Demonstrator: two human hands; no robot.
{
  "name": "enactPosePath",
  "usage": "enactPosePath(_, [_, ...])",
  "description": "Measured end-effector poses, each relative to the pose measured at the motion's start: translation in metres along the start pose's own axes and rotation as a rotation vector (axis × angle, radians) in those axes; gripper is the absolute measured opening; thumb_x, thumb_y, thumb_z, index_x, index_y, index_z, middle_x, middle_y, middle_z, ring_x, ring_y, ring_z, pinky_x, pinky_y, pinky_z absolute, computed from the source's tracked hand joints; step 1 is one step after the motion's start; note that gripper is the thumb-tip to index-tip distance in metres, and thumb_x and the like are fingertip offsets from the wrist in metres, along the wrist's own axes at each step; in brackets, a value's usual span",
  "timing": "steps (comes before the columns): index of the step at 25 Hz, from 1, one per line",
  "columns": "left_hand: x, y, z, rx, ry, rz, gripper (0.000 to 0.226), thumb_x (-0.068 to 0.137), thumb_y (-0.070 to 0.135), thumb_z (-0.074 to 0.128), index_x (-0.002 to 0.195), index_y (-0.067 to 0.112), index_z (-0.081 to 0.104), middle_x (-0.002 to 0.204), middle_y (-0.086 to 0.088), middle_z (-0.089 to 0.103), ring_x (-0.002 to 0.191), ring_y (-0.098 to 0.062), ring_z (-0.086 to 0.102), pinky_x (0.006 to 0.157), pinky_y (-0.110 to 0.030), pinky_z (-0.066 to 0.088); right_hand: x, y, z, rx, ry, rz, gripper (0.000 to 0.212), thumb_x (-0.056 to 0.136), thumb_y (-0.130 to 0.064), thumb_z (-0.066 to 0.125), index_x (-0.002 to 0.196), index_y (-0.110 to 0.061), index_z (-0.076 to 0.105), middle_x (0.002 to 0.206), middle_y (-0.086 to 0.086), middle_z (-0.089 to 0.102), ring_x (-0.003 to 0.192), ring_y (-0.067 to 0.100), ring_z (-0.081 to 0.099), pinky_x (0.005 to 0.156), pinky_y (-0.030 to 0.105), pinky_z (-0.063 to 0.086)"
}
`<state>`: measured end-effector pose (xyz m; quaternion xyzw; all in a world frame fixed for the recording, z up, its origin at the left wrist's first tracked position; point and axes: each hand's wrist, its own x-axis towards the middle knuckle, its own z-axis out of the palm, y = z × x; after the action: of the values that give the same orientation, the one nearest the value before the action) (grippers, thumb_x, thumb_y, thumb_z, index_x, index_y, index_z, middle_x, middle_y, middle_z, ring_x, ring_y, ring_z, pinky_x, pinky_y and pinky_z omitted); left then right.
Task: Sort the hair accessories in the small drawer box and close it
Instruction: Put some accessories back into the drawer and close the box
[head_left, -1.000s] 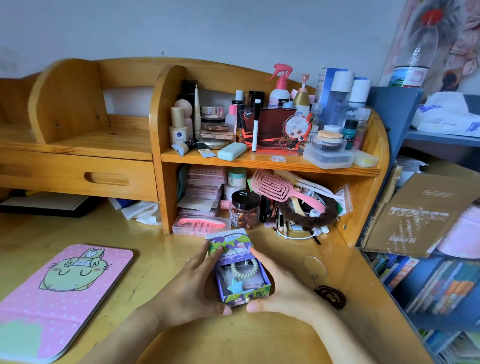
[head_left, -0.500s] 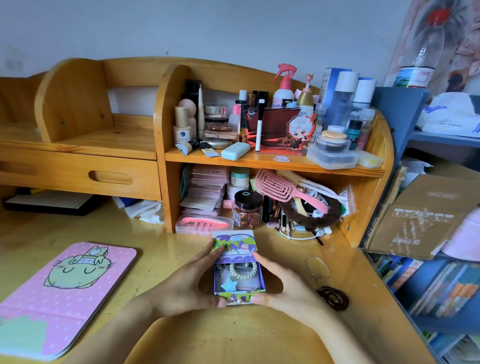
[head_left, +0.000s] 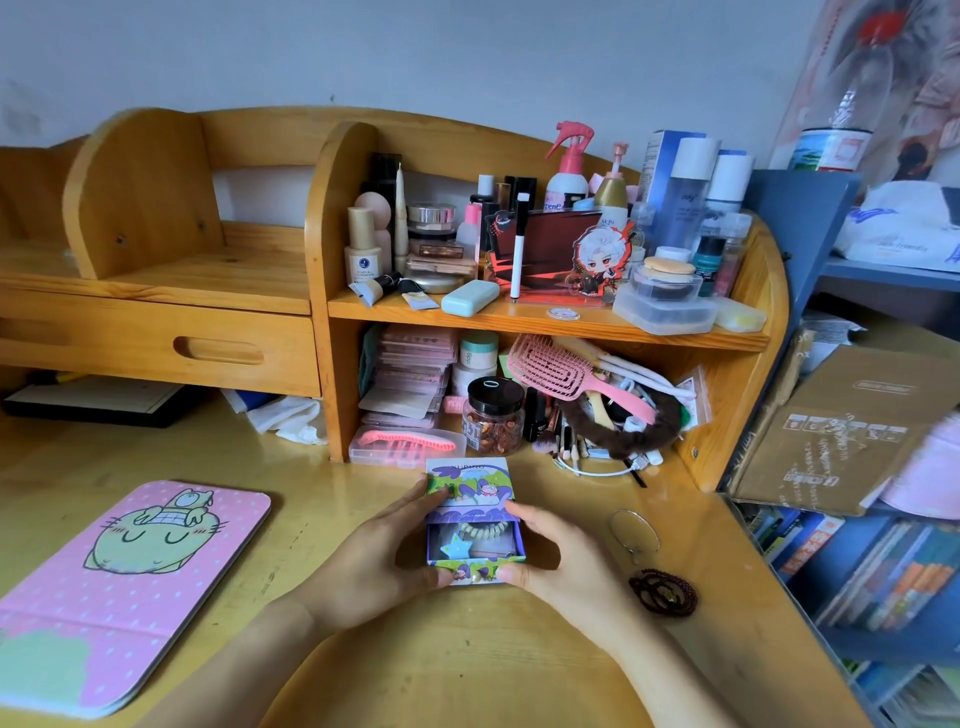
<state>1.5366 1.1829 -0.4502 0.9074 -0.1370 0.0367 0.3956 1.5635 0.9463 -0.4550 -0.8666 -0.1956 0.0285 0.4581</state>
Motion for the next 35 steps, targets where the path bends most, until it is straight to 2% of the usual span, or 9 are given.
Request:
enactPosePath(3, [0.0, 0.001, 0.001, 0.018, 0.049, 0.022, 0.08, 0.072, 0.037, 0.076, 0.139, 0.036, 0.032, 0.15, 0.015, 0.015, 0.135, 0.009, 0.014, 0.097, 0.004, 0.011, 0.002, 0.0, 0.003, -0.015, 0.053, 0.008, 0.062, 0.068, -0.035, 0.079, 0.12, -0.052, 0.05, 0.122, -0.021, 0.058, 0.112, -0.011, 0.048, 0.098, 0.021, 0.04])
enactPosePath(10, [-0.001, 0.009, 0.002, 0.049, 0.107, 0.058, 0.067, 0.076, 0.031, 0.074, 0.134, 0.034, 0.04, 0.141, 0.024, 0.027, 0.13, 0.012, 0.023, 0.094, 0.005, 0.017, 0.004, 0.001, 0.007, -0.084, 0.133, -0.013, 0.058, 0.069, -0.035, 0.078, 0.121, -0.042, 0.054, 0.119, -0.019, 0.063, 0.11, -0.007, 0.053, 0.088, 0.012, 0.038])
enactPosePath(13, [-0.004, 0.014, 0.002, 0.062, 0.097, 0.097, 0.044, 0.078, 0.028, 0.072, 0.112, 0.038, 0.046, 0.119, 0.043, 0.041, 0.103, 0.015, 0.045, 0.081, -0.006, 0.036, 0.005, 0.0, 0.008, -0.086, 0.143, -0.011, 0.057, 0.069, -0.033, 0.078, 0.12, -0.041, 0.055, 0.119, -0.018, 0.063, 0.109, -0.006, 0.053, 0.087, 0.011, 0.038])
enactPosePath(16, [-0.004, 0.009, 0.004, 0.037, 0.092, 0.12, 0.031, 0.079, 0.025, 0.071, 0.098, 0.036, 0.049, 0.123, 0.022, 0.049, 0.129, 0.013, 0.025, 0.096, -0.021, 0.037, 0.005, 0.001, 0.008, -0.097, 0.146, -0.011, 0.057, 0.069, -0.034, 0.078, 0.12, -0.042, 0.055, 0.119, -0.018, 0.064, 0.109, -0.007, 0.053, 0.089, 0.013, 0.039])
enactPosePath(19, [-0.003, 0.005, 0.005, 0.002, 0.095, 0.117, 0.028, 0.079, 0.022, 0.072, 0.094, 0.034, 0.052, 0.131, 0.002, 0.051, 0.137, 0.008, 0.011, 0.1, -0.018, 0.032, 0.005, 0.001, 0.008, -0.1, 0.147, -0.007, 0.057, 0.068, -0.036, 0.078, 0.12, -0.043, 0.054, 0.119, -0.018, 0.063, 0.109, -0.006, 0.054, 0.09, 0.015, 0.04])
enactPosePath(24, [-0.001, 0.004, 0.004, -0.001, 0.107, 0.117, 0.029, 0.078, 0.024, 0.073, 0.096, 0.038, 0.056, 0.134, 0.003, 0.051, 0.137, 0.008, 0.012, 0.103, -0.021, 0.032, 0.004, -0.002, 0.007, -0.11, 0.156, 0.002, 0.054, 0.069, -0.035, 0.077, 0.119, -0.041, 0.056, 0.119, -0.017, 0.063, 0.109, -0.006, 0.053, 0.084, 0.008, 0.037])
enactPosePath(29, [0.0, 0.002, 0.008, -0.001, 0.14, 0.096, 0.028, 0.077, 0.024, 0.074, 0.094, 0.038, 0.057, 0.125, 0.006, 0.055, 0.137, 0.004, 0.019, 0.1, -0.017, 0.033, 0.005, -0.005, 0.009, -0.157, 0.195, -0.004, 0.05, 0.069, -0.036, 0.077, 0.117, -0.037, 0.06, 0.117, -0.015, 0.065, 0.109, -0.001, 0.056, 0.091, 0.017, 0.043])
enactPosePath(32, [0.001, 0.003, 0.01, 0.025, 0.167, 0.055, 0.033, 0.074, 0.025, 0.074, 0.092, 0.036, 0.049, 0.101, 0.01, 0.059, 0.112, -0.01, 0.051, 0.09, -0.027, 0.043, 0.006, -0.006, 0.01, -0.177, 0.233, -0.005, 0.047, 0.069, -0.036, 0.078, 0.114, -0.036, 0.062, 0.115, -0.014, 0.067, 0.106, 0.0, 0.059, 0.09, 0.019, 0.045])
enactPosePath(35, [0.003, 0.001, 0.009, 0.058, 0.203, -0.02, 0.044, 0.068, 0.041, 0.07, 0.102, 0.042, 0.043, 0.107, -0.002, 0.065, 0.091, -0.02, 0.058, 0.083, -0.036, 0.048, 0.008, -0.006, 0.011, -0.173, 0.252, 0.004, 0.045, 0.068, -0.035, 0.079, 0.111, -0.035, 0.064, 0.112, -0.017, 0.068, 0.103, -0.001, 0.06, 0.089, 0.02, 0.047])
